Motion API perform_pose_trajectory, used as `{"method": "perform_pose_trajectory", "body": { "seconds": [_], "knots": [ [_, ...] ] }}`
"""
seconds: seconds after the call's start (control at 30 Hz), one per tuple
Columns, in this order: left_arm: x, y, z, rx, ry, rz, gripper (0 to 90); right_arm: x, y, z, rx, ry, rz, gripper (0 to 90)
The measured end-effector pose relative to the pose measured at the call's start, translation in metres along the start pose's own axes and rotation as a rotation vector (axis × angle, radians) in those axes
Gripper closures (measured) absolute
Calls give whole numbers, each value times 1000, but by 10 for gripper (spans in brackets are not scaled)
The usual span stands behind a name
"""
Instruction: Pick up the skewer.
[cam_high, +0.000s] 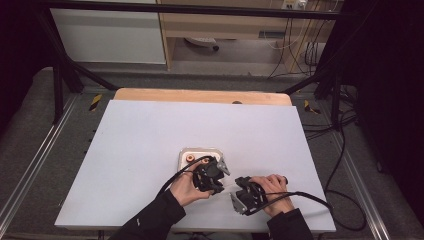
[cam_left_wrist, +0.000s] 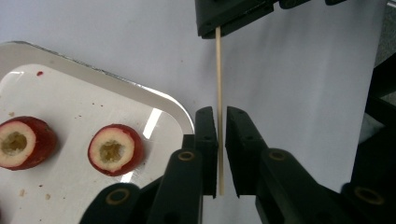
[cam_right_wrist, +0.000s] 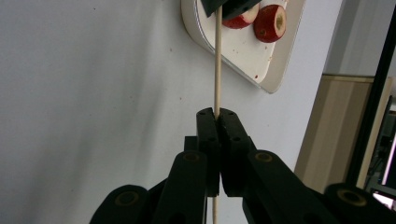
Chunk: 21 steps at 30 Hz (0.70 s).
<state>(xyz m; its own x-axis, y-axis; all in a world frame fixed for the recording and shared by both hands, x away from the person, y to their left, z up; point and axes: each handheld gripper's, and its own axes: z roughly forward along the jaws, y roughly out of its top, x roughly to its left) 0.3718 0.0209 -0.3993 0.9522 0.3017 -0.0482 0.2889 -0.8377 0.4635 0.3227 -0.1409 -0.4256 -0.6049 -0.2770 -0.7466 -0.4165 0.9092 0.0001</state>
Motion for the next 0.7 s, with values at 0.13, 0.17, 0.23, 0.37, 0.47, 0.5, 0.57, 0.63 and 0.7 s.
{"method": "perform_pose_trajectory", "body": {
  "seconds": [0.13, 0.17, 0.23, 0.37, 0.47, 0.5, 0.57, 0.63, 0.7],
  "knots": [
    [-2, 1, 4, 20, 20, -5, 877, 1, 5, 1, 11, -4, -29, 888],
    [-2, 1, 4, 25, 23, -4, 878, 1, 5, 1, 8, -4, -32, 887],
    [-2, 0, 5, 28, 29, -6, 881, 1, 5, 1, 9, -6, -32, 887],
    [-2, -2, 4, 18, 46, -8, 886, -1, 4, 1, -21, -3, 49, 804],
    [-1, -8, 1, 7, 62, -12, 886, -3, -1, -1, -33, -3, 183, 649],
    [0, -11, -2, 1, 65, -18, 886, -4, -3, -2, -40, -7, 247, 607],
    [2, -18, -7, -10, 79, -33, 886, -6, -7, -3, -58, -11, 309, 573],
    [4, -26, -13, -23, 94, -44, 885, -8, -15, -6, -87, -12, 460, 492],
    [8, -35, -19, -29, 107, -47, 885, -11, -27, -10, -93, 0, 689, 380]
  ]
}}
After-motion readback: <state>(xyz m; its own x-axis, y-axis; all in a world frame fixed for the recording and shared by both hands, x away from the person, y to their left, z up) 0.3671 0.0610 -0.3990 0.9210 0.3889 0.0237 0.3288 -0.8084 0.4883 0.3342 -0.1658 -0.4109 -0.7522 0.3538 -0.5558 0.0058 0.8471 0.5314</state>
